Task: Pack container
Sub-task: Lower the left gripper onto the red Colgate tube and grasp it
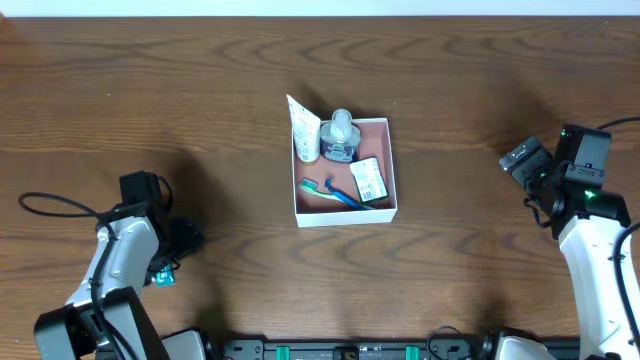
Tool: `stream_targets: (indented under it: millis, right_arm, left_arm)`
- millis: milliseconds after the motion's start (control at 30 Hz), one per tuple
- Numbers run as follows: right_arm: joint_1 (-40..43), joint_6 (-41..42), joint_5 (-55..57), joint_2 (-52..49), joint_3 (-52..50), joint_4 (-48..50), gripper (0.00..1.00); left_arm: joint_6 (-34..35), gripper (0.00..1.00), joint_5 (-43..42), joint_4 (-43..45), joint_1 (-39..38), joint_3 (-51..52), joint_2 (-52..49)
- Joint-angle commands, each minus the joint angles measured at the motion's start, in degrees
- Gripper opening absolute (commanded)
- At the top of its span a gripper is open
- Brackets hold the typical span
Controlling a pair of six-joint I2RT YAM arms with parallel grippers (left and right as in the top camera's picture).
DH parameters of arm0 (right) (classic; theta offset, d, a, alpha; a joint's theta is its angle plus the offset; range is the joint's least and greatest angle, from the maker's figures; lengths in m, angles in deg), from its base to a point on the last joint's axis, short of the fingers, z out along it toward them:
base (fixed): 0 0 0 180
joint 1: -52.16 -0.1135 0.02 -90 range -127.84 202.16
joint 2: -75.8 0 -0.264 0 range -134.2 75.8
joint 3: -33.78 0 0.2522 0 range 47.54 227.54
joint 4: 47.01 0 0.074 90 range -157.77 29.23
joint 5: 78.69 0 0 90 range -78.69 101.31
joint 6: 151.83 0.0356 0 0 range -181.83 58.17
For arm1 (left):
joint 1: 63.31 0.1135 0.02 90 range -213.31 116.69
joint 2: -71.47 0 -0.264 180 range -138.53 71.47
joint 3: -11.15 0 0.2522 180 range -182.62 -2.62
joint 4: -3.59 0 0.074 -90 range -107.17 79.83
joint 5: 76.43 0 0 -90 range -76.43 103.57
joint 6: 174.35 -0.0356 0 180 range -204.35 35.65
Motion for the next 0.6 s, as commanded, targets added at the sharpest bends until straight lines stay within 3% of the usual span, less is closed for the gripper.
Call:
stream_targets:
  millis: [0, 133, 200, 400, 467, 567]
  right_arm:
    - [0.4, 0.6, 0.6, 0.2, 0.7, -0.1, 0.99]
    - [0.4, 0.6, 0.6, 0.2, 0.7, -0.1, 0.99]
    - [0.4, 0.6, 0.6, 0.2, 0.7, -0.1, 0.99]
    - [0.4, 0.6, 0.6, 0.2, 0.7, -0.1, 0.99]
    - [0.4, 0.6, 0.6, 0.2, 0.7, -0.1, 0.99]
    - [0.4, 0.6, 0.6, 0.2, 0.7, -0.1, 0.99]
  left_arm:
    - [-0.4, 0.63, -1.5, 0.2, 0.3, 0.5, -0.1]
    - [-0.4, 0.47, -4.0, 0.9, 0.3, 0.5, -0.1]
    - [-0.4, 0.22, -5.6, 1.7, 0.3, 0.5, -0.1]
    - [-1.1, 0.18, -20.5, 7.1, 0.2, 0.1, 0.0]
    - [-1.6, 0.18, -29.8, 9.6, 0.2, -0.7, 0.0]
    - [-4.1, 0.06, -46.6, 14.9, 0.2, -2.1, 0.1]
